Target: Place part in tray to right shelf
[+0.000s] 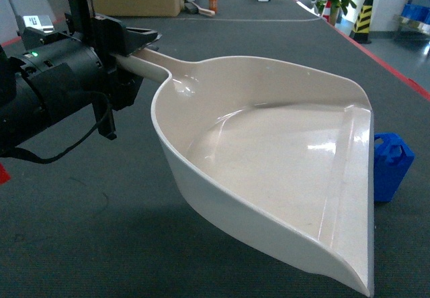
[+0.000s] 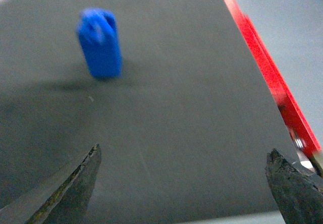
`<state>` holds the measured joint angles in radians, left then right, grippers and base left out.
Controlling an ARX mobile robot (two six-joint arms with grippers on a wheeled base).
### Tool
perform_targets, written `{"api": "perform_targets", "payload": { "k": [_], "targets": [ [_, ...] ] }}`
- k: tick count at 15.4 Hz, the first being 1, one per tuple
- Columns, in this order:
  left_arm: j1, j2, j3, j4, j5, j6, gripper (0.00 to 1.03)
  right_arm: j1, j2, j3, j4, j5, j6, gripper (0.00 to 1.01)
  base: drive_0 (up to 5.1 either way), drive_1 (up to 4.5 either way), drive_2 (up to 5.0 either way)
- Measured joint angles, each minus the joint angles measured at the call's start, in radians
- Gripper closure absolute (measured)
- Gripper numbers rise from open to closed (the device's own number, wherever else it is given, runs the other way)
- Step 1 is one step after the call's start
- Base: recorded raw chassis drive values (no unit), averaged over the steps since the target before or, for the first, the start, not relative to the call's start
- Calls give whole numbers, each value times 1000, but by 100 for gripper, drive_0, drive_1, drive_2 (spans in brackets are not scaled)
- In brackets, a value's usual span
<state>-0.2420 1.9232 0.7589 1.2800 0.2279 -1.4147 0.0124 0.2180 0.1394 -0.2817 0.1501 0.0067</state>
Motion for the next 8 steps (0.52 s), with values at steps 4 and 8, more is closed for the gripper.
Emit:
{"api": "perform_targets", "payload": {
  "k": [4, 8],
  "targets": [
    [-1, 0, 0, 3, 0, 0, 91, -418, 530, 202, 223, -325, -198, 3, 0, 0, 0],
    [-2, 0, 0, 0, 1, 0, 91, -344, 1028, 418, 217, -556, -392, 3, 0, 0, 0]
  ]
}}
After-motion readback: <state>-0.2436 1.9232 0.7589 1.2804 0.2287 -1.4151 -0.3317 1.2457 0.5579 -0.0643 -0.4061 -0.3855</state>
